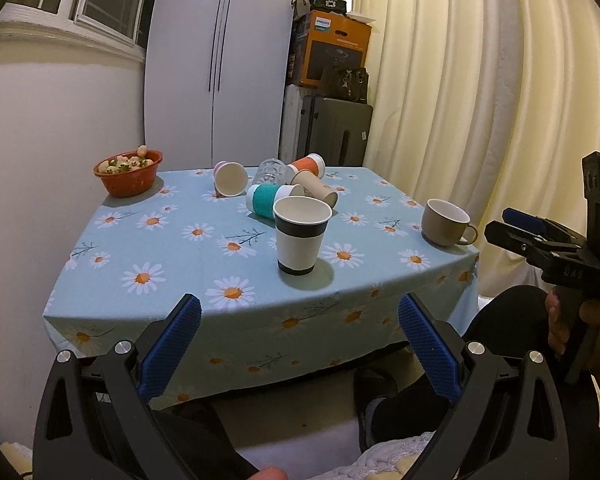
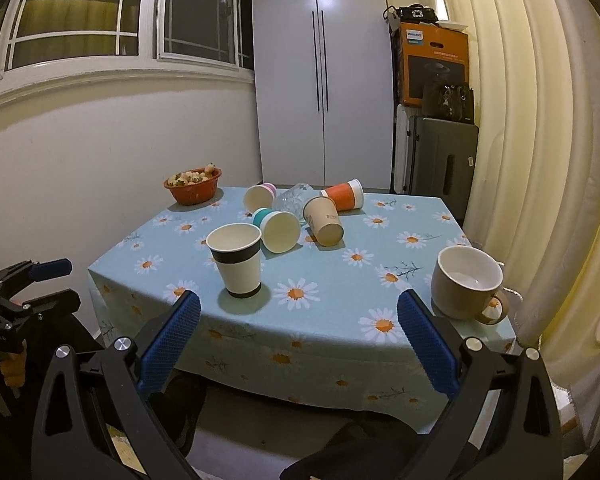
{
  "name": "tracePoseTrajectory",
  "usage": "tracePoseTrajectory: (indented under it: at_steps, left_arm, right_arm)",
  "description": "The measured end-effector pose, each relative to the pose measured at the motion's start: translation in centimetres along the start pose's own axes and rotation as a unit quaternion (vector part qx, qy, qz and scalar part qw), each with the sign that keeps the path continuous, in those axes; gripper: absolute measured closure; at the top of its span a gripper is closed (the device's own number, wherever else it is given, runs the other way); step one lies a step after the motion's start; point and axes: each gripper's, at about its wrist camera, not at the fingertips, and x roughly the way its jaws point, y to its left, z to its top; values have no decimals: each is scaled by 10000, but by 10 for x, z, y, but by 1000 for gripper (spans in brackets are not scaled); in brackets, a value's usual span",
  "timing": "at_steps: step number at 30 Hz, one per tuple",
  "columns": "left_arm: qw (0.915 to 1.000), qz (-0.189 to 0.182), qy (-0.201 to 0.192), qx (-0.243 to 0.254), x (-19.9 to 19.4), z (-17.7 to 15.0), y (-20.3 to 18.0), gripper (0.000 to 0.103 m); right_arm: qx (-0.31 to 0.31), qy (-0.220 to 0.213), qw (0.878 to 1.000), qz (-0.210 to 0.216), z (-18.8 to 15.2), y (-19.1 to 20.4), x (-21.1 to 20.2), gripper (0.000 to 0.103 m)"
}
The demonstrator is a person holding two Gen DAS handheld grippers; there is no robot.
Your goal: Flip cup upright
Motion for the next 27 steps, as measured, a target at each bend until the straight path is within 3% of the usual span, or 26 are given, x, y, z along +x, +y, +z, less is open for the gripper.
tracePoseTrajectory:
  at_steps: [27]
  left_arm:
    - [10000, -38, -20, 11, 0, 0, 0, 7]
  right_arm:
    - [-87, 84, 9999, -4, -2, 2, 5, 5]
